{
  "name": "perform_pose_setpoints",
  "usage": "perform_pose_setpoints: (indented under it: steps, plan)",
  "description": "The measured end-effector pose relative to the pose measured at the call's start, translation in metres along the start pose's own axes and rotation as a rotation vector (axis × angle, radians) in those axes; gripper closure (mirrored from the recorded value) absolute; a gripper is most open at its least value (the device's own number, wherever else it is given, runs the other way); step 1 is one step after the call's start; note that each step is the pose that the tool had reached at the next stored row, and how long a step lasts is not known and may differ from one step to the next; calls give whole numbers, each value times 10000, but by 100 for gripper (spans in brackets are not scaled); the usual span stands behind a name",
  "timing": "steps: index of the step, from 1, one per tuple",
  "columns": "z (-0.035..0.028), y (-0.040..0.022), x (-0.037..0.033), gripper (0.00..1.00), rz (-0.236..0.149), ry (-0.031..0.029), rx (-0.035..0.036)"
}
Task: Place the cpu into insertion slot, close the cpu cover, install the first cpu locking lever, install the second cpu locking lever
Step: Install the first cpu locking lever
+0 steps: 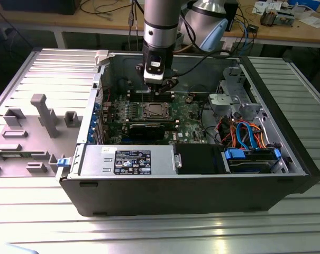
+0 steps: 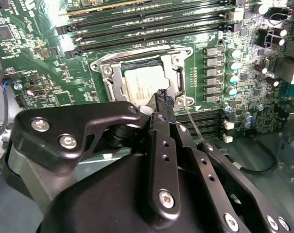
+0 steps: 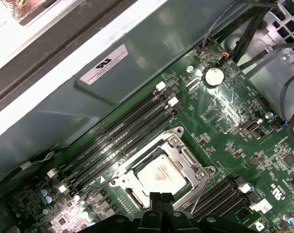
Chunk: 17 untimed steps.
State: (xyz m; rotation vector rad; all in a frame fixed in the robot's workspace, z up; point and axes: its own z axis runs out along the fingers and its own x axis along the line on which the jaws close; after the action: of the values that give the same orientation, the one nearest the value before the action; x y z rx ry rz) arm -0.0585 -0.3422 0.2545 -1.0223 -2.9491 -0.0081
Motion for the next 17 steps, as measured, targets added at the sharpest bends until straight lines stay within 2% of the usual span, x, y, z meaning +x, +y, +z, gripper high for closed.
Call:
perform_pose_setpoints:
  steps: [4,13,17]
  plan:
    - [0,-14,17,89,-141,-2,3]
    - [2,-14,18,89,-1624,-5,33]
    - [3,-14,18,89,-2146,-6,44]
